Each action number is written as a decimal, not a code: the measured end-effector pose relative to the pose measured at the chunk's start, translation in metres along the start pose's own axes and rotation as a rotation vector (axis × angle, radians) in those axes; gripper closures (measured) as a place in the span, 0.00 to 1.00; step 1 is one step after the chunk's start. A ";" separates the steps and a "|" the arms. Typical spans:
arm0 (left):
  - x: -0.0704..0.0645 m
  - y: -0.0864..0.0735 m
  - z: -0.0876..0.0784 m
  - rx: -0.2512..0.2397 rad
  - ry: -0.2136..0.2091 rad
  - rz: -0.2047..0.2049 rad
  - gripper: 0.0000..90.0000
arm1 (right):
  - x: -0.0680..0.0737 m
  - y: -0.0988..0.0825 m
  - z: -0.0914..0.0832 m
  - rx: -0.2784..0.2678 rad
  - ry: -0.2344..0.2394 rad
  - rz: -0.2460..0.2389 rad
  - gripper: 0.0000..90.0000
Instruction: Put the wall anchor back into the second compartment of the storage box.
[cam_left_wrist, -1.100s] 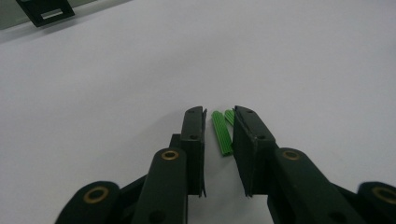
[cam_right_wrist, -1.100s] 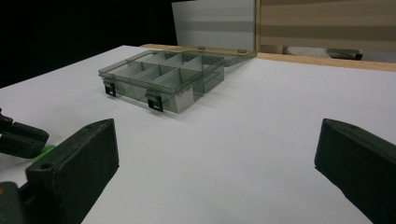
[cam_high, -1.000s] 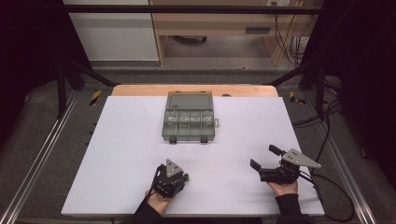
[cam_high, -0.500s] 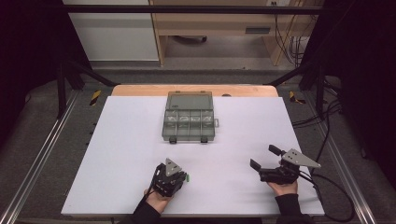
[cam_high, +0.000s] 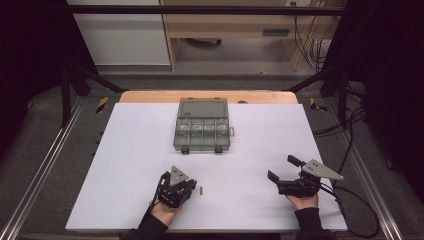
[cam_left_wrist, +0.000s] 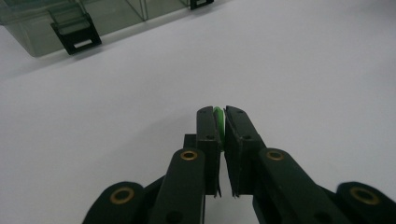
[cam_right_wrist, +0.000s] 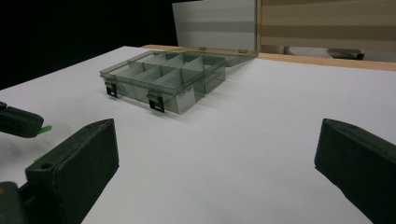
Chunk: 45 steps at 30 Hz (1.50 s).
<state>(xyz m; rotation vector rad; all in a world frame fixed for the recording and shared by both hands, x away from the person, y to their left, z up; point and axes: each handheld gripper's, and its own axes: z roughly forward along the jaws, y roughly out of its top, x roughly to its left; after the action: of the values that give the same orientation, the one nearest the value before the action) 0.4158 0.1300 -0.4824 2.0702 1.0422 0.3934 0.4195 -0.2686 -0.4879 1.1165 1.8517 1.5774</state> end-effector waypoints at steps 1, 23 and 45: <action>0.001 0.001 -0.002 -0.006 0.001 -0.002 0.93 | 0.000 0.000 0.000 0.000 0.000 -0.001 0.00; 0.030 0.034 -0.016 -0.096 -0.021 -0.013 0.93 | 0.000 0.000 0.001 -0.006 -0.008 -0.002 0.00; 0.054 0.094 -0.011 -0.170 -0.010 0.008 0.93 | 0.000 0.000 0.002 -0.003 -0.009 -0.002 0.00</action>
<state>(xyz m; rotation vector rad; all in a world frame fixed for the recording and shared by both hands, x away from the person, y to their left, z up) 0.4945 0.1432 -0.4081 1.9230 0.9613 0.4595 0.4206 -0.2673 -0.4886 1.1190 1.8432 1.5707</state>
